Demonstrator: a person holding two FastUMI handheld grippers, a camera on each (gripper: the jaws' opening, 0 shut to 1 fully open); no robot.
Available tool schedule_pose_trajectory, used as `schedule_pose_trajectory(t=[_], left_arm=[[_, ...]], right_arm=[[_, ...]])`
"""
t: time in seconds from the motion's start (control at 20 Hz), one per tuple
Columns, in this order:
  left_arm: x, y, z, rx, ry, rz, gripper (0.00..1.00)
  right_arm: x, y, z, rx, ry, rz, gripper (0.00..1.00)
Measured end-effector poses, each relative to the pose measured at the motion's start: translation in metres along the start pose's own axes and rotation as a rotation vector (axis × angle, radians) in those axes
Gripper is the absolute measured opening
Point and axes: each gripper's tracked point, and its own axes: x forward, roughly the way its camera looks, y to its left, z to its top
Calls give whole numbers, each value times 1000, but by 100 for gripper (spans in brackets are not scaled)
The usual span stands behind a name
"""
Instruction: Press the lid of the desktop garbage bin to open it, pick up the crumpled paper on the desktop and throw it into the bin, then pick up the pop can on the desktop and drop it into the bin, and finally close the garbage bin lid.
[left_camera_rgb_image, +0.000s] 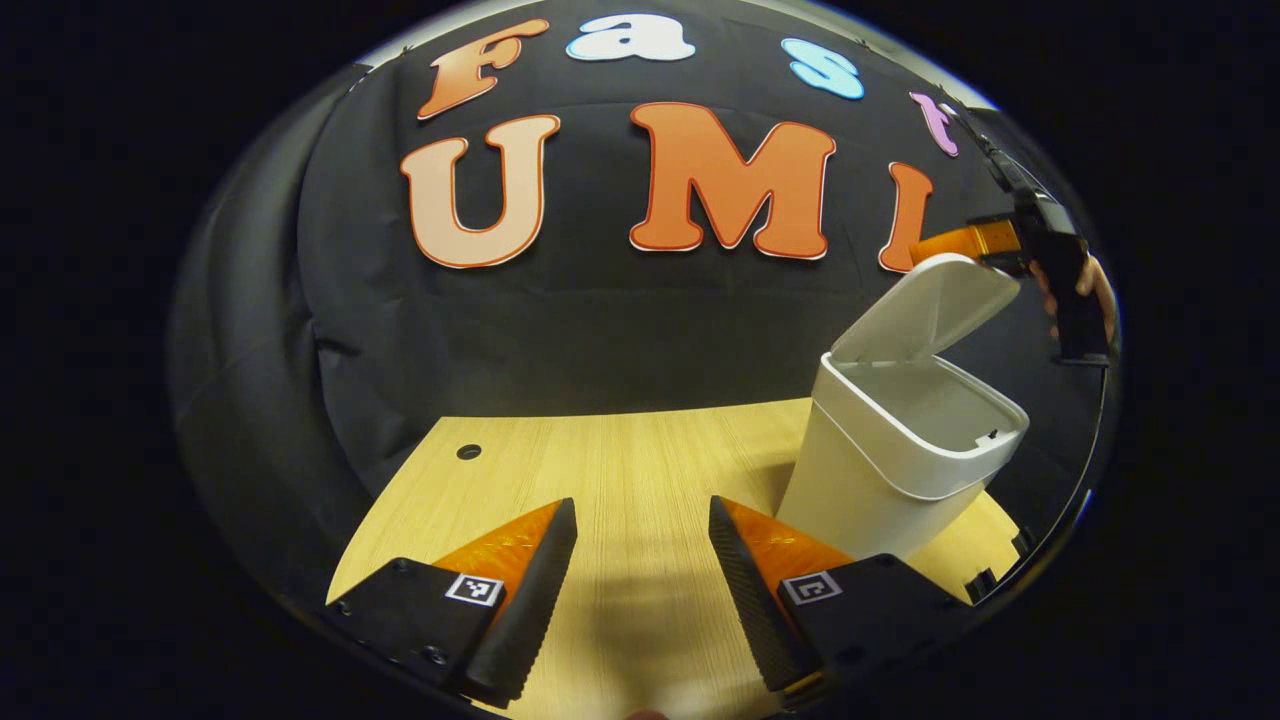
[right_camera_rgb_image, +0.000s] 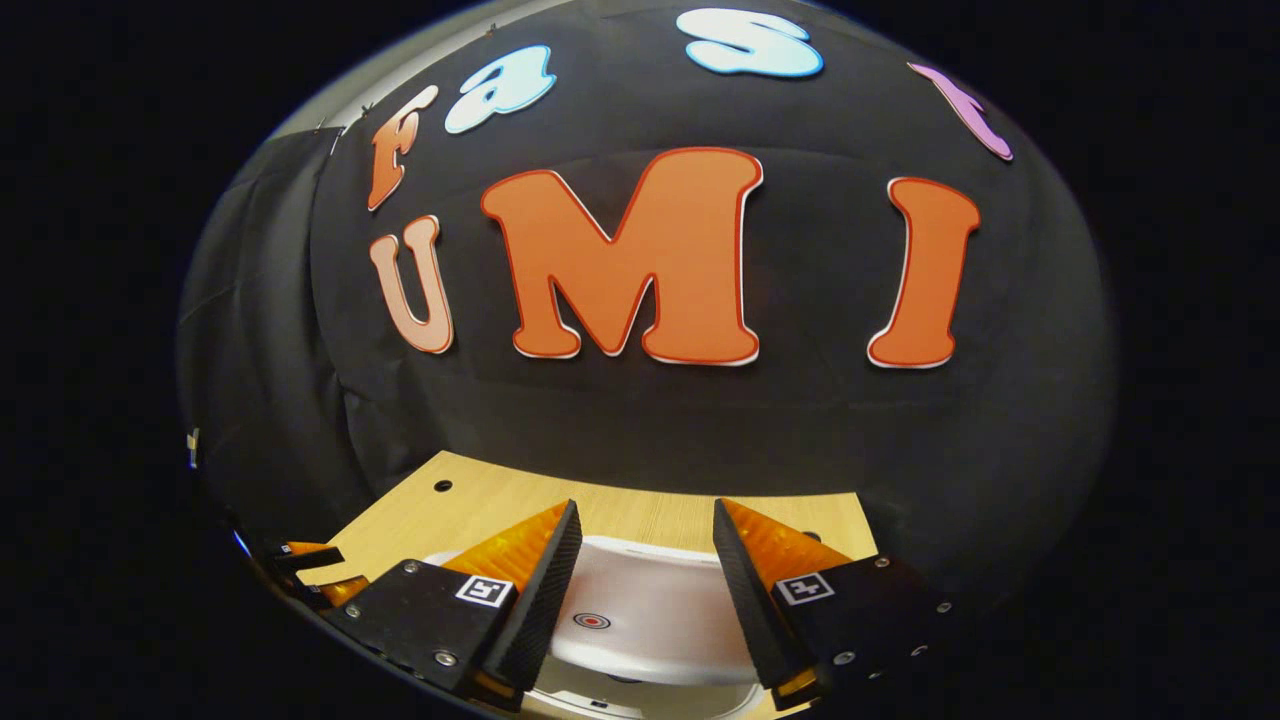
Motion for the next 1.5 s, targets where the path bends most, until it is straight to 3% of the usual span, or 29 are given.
schedule_pose_trajectory(t=[0.2,0.25,0.35,0.4,0.6,0.75,1.05,1.15,1.3,1.35,1.5], left_arm=[[5,-3,-3,-13,13,-21,86],[7,-3,-4,-13,18,-28,86],[9,-3,-6,-6,23,-36,86],[11,-1,-5,-2,22,-37,84],[13,-1,-9,1,38,-56,84],[16,6,-9,13,44,-63,86],[21,6,-14,34,69,-102,84],[21,6,-12,56,59,-117,86],[17,6,-9,77,40,-132,86],[16,6,-6,84,32,-135,86],[11,17,2,92,0,-130,86]], right_arm=[[-3,6,-51,62,71,-6,77],[-4,7,-58,58,73,-15,81],[-8,7,-65,37,48,-43,76],[-8,9,-64,30,31,-55,81],[-10,11,-85,17,39,-102,80],[-26,9,-108,-37,47,-139,72],[-29,19,-112,18,-47,-194,63],[-29,20,-115,31,-44,-215,51],[-29,22,-116,37,-63,-246,47],[-32,23,-117,35,-65,-257,40],[-36,26,-113,-2,-84,-271,39]])
